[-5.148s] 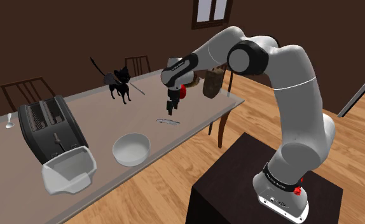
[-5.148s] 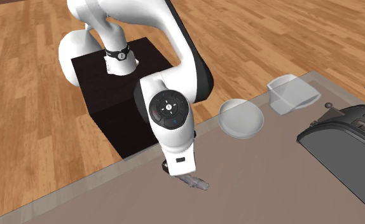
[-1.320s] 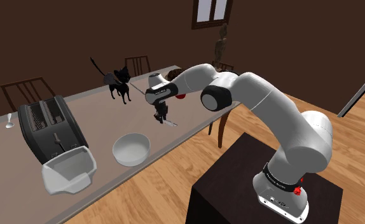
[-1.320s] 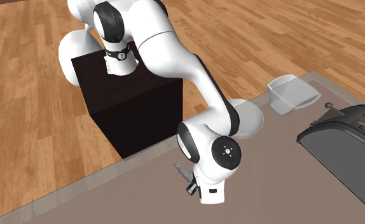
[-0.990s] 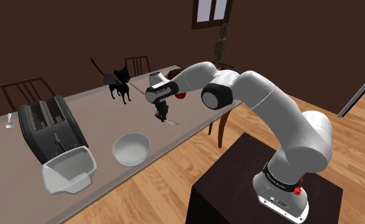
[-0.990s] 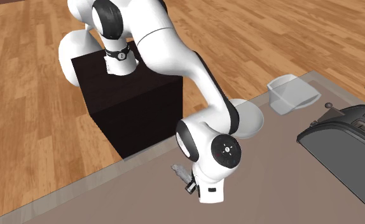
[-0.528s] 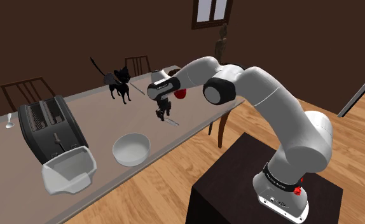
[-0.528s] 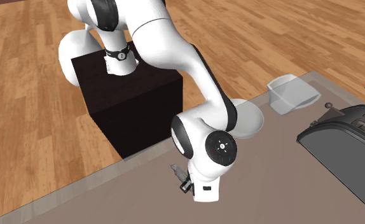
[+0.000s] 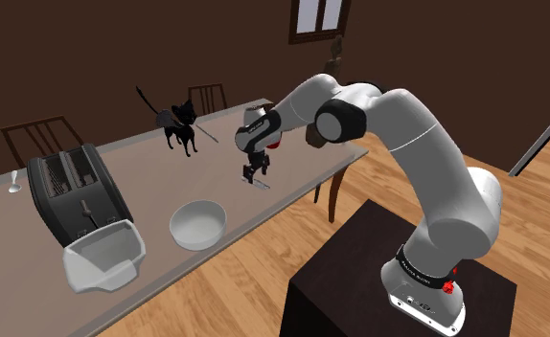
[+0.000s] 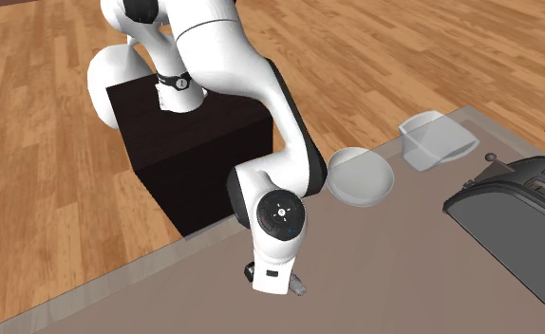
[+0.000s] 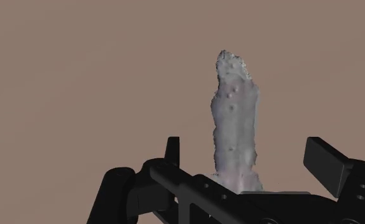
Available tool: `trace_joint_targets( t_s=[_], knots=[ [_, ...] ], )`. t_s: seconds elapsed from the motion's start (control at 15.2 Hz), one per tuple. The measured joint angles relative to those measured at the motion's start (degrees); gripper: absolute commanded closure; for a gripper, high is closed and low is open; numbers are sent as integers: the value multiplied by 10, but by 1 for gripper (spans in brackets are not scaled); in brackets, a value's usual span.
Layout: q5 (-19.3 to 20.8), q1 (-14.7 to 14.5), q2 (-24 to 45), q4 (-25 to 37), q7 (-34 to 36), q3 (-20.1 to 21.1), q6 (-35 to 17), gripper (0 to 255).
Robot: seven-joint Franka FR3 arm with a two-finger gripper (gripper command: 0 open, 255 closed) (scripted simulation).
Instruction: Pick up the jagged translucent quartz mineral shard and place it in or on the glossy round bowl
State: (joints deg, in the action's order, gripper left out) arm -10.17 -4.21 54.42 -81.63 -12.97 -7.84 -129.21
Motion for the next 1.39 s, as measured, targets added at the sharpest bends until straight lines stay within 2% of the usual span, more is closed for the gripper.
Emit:
trace_joint_targets(
  t_s=[0.59, 0.66, 1.39],
  knots=[
    [-2, 1, 19, 3, 0, 2, -16, 0],
    [-2, 1, 19, 3, 0, 2, -16, 255],
    [-2, 2, 11, 1, 0, -1, -16, 255]
  ],
)
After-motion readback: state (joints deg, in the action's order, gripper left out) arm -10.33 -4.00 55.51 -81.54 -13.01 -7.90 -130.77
